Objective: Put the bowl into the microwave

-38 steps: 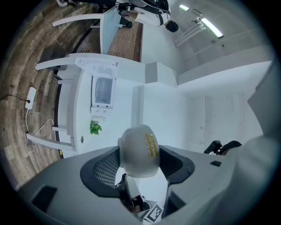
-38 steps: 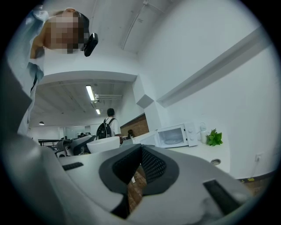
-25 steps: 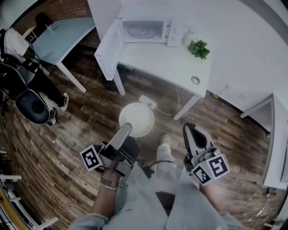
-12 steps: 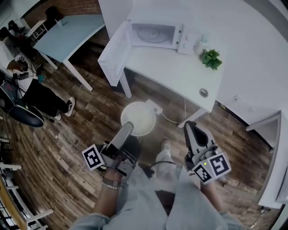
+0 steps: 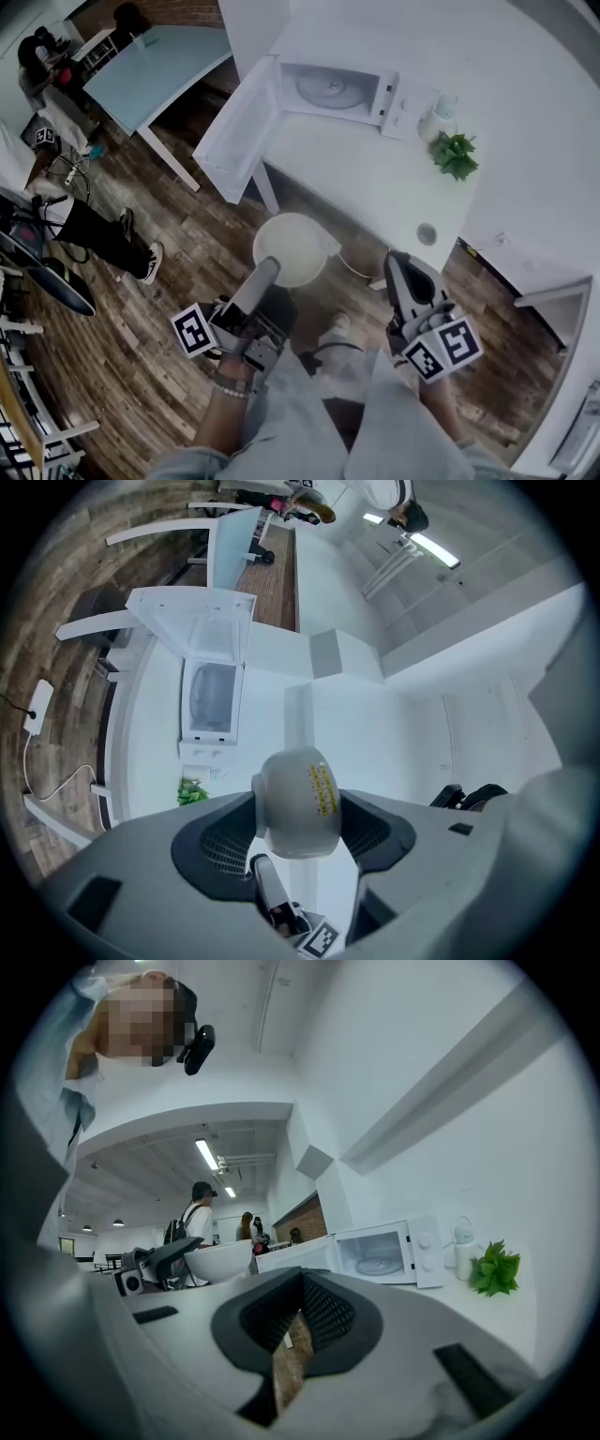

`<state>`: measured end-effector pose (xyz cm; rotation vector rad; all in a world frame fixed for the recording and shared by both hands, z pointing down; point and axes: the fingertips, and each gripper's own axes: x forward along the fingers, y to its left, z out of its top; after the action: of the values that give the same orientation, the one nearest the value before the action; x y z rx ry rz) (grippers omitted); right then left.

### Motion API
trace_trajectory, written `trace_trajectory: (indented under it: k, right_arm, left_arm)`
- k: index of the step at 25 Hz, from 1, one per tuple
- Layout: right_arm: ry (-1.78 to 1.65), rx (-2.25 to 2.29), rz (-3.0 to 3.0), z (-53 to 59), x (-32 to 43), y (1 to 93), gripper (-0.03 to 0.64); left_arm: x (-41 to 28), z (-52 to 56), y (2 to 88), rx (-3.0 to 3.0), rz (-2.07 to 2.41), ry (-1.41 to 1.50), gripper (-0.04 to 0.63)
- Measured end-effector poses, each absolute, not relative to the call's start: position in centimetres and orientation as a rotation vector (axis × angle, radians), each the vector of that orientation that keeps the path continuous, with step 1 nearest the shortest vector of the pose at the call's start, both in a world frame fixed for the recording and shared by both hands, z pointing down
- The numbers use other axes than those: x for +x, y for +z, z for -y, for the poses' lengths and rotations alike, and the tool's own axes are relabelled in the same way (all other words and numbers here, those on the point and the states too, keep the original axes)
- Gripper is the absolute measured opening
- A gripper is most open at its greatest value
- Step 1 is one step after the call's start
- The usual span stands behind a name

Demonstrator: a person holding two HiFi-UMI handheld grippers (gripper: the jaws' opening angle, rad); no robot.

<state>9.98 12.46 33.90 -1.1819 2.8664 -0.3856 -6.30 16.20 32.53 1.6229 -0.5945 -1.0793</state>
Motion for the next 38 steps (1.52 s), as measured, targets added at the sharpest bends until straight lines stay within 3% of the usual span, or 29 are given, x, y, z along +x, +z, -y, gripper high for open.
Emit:
trace_trajectory:
  k: [14, 38]
  right_arm:
    - [-0.384, -1.017, -2.927, -3.4, 12.7, 33.3, 0.003]
    - [-0.38, -1.123, -2.874, 2.4, 15.4, 34.1, 0.003]
  left_arm:
    - [-3.3, -9.0, 31.7, 1.615, 0.697, -1.163, 0.262]
    - [-0.3, -0.7, 32.1, 1.62, 0.623, -1.106, 0.262]
